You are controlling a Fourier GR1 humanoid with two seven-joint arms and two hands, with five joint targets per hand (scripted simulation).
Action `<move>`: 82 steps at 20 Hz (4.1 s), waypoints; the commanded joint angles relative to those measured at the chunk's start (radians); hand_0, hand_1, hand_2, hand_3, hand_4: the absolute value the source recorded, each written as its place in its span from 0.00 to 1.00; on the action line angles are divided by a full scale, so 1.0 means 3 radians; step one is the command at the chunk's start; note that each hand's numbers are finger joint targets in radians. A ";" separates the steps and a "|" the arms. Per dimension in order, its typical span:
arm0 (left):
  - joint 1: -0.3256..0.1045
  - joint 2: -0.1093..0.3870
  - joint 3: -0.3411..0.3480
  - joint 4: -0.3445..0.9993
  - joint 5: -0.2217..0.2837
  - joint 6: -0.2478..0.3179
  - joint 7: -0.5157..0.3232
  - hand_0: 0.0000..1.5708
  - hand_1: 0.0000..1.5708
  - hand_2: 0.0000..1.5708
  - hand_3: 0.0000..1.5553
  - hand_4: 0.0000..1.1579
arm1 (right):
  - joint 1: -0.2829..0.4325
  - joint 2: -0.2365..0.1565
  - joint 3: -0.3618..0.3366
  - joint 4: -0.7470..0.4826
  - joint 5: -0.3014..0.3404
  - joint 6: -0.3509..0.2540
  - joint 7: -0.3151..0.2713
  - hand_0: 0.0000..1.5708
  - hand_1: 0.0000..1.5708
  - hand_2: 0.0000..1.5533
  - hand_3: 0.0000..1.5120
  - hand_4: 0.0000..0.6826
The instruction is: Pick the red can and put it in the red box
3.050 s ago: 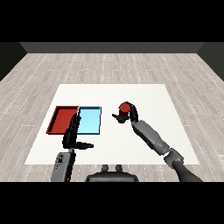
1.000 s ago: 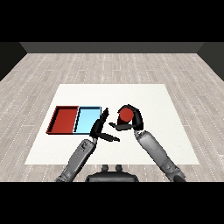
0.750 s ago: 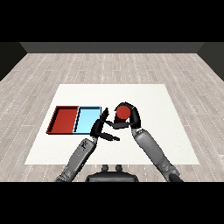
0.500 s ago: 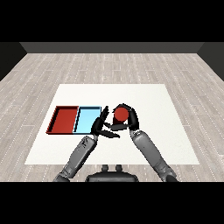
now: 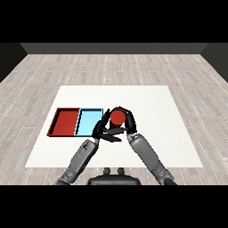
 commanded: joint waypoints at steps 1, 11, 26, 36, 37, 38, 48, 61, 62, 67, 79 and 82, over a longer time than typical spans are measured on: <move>-0.0070 -0.0015 0.0058 0.0031 -0.0028 -0.0067 -0.0008 0.00 0.00 0.00 0.00 0.00 | -0.0049 0.0035 0.0122 0.0232 -0.0129 -0.0159 -0.0229 0.92 0.92 0.91 0.90 0.78; -0.0150 -0.0015 0.0130 0.0129 -0.0027 0.0661 0.0176 0.97 0.97 0.94 0.73 0.57 | -0.0412 0.0036 0.0183 0.0307 -0.0167 -0.0096 -0.0105 0.94 0.94 0.93 0.91 0.78; 0.0071 0.0050 0.0070 -0.0274 -0.0024 0.0790 0.0143 1.00 1.00 0.98 0.93 0.83 | 0.0101 0.0037 0.0470 0.0119 -0.0040 -0.0388 -0.0129 0.90 0.90 0.91 0.91 0.75; -0.0247 -0.0015 0.0164 -0.0080 -0.0010 0.0898 0.0147 1.00 1.00 0.99 0.96 0.89 | -0.0195 0.0037 0.0293 0.0174 0.0095 -0.0178 0.0273 0.00 0.00 0.00 0.00 0.00; -0.0061 -0.0015 0.0059 -0.0163 -0.0065 0.0978 -0.0023 1.00 1.00 0.99 0.95 0.93 | -0.0173 0.0037 0.0250 0.0283 0.0079 -0.0147 0.0083 0.00 0.00 0.00 0.00 0.00; 0.0017 -0.0015 0.0143 -0.0051 -0.0085 0.0743 -0.0173 1.00 1.00 1.00 0.96 0.97 | -0.0111 0.0037 0.0381 0.0371 -0.0005 -0.0152 -0.0023 0.00 0.00 0.00 0.00 0.00; -0.0013 0.0050 0.0235 -0.0197 -0.0338 0.0846 0.0143 1.00 1.00 1.00 0.96 0.98 | 0.0201 -0.0148 -0.0325 -0.0539 -0.0245 0.0214 0.0131 0.00 0.00 0.00 0.00 0.00; -0.0025 0.0607 0.0921 -0.0094 -0.0427 0.0748 0.0273 1.00 1.00 1.00 0.96 0.97 | 0.1458 -0.0486 -0.0940 -0.1113 -0.0827 0.0578 -0.0549 0.00 0.00 0.00 0.00 0.00; -0.0052 0.0790 0.1143 -0.0012 -0.0291 0.0630 0.0275 1.00 1.00 1.00 0.97 0.97 | 0.1535 -0.0415 -0.0864 -0.1003 -0.0662 0.0460 -0.0652 0.00 0.00 0.00 0.00 0.00; 0.0071 0.1089 0.1395 0.0334 -0.0339 0.0592 0.0228 1.00 1.00 1.00 0.97 0.98 | 0.2028 -0.0605 -0.1303 -0.1024 -0.0996 0.0673 -0.0867 0.00 0.00 0.00 0.00 0.00; -0.0775 0.1518 0.1931 0.3038 -0.0468 0.0307 -0.0341 1.00 1.00 1.00 0.97 0.88 | 0.1722 -0.0541 -0.1463 -0.0171 -0.0839 0.0574 -0.0980 0.00 0.00 0.00 0.00 0.00; -0.0964 0.1390 0.1840 0.3456 -0.0626 0.0541 -0.0042 1.00 1.00 0.93 0.86 0.80 | 0.1641 -0.0589 -0.1566 -0.0059 -0.0859 0.0550 -0.0929 0.00 0.00 0.00 0.00 0.00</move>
